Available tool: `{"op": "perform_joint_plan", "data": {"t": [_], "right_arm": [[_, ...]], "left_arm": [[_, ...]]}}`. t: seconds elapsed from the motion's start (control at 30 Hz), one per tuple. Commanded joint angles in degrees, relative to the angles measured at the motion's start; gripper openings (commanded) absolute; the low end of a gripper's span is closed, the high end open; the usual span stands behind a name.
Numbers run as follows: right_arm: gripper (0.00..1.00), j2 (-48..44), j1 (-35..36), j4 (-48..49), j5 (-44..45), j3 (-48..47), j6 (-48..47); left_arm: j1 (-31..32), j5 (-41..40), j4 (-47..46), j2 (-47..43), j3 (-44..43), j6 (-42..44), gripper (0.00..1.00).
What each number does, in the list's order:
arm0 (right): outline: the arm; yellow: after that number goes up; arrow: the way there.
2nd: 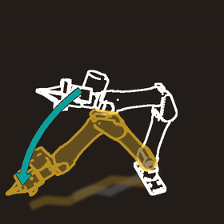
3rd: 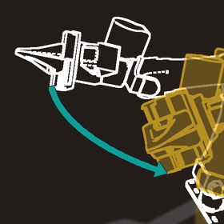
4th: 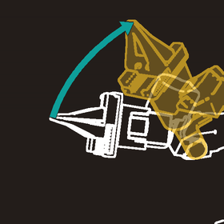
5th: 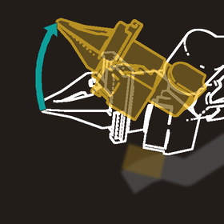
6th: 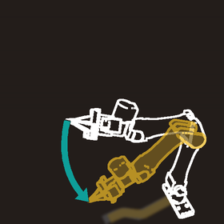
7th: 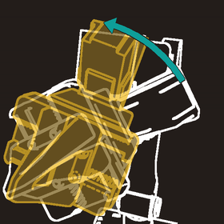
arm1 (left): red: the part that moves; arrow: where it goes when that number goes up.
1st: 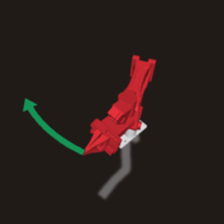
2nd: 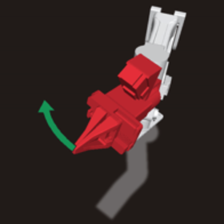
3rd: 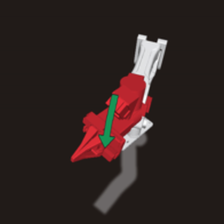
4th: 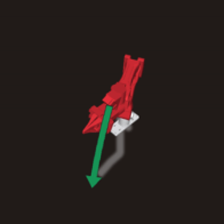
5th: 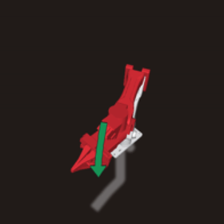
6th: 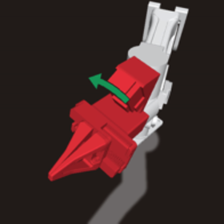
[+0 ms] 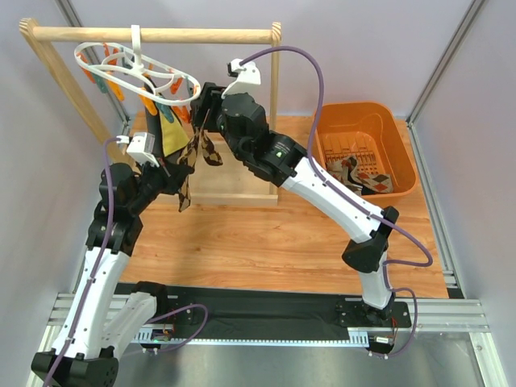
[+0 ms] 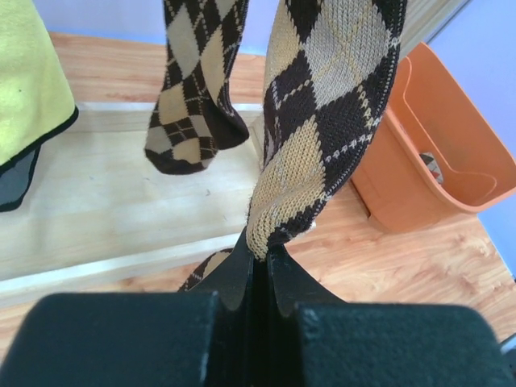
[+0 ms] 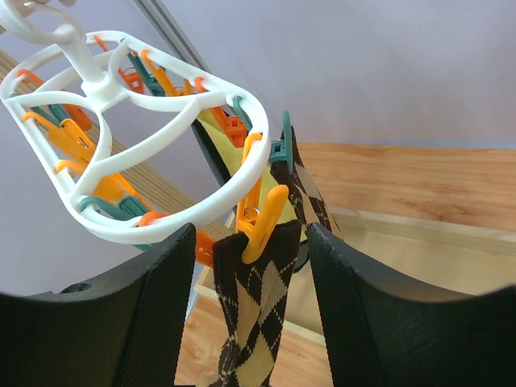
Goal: Remove the socks clipped to the hanger
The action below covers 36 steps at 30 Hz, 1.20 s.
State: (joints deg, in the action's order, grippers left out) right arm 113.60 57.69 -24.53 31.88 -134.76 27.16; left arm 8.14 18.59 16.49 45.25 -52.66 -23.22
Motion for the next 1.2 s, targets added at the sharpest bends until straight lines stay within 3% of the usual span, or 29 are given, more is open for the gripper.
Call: {"op": "perform_joint_plan", "data": {"t": [0.0,0.27,0.8,1.17], "right_arm": [[0.59,-1.53,0.84,4.66,1.79,2.03,-0.96],[0.6,-5.5,0.93,11.43,0.37,10.66,-1.06],[0.59,2.76,1.02,10.74,3.72,-1.11,-2.02],[0.55,0.66,0.93,14.69,1.96,4.33,-1.5]], "left_arm": [[0.56,-0.57,-0.23,-0.34,-2.97,1.34,0.0],[1.09,-1.27,2.58,-1.57,-5.08,1.16,0.0],[4.6,-4.88,1.26,-2.36,-4.73,3.53,0.0],[4.95,-3.83,1.53,-5.18,-4.47,4.32,0.0]]}}
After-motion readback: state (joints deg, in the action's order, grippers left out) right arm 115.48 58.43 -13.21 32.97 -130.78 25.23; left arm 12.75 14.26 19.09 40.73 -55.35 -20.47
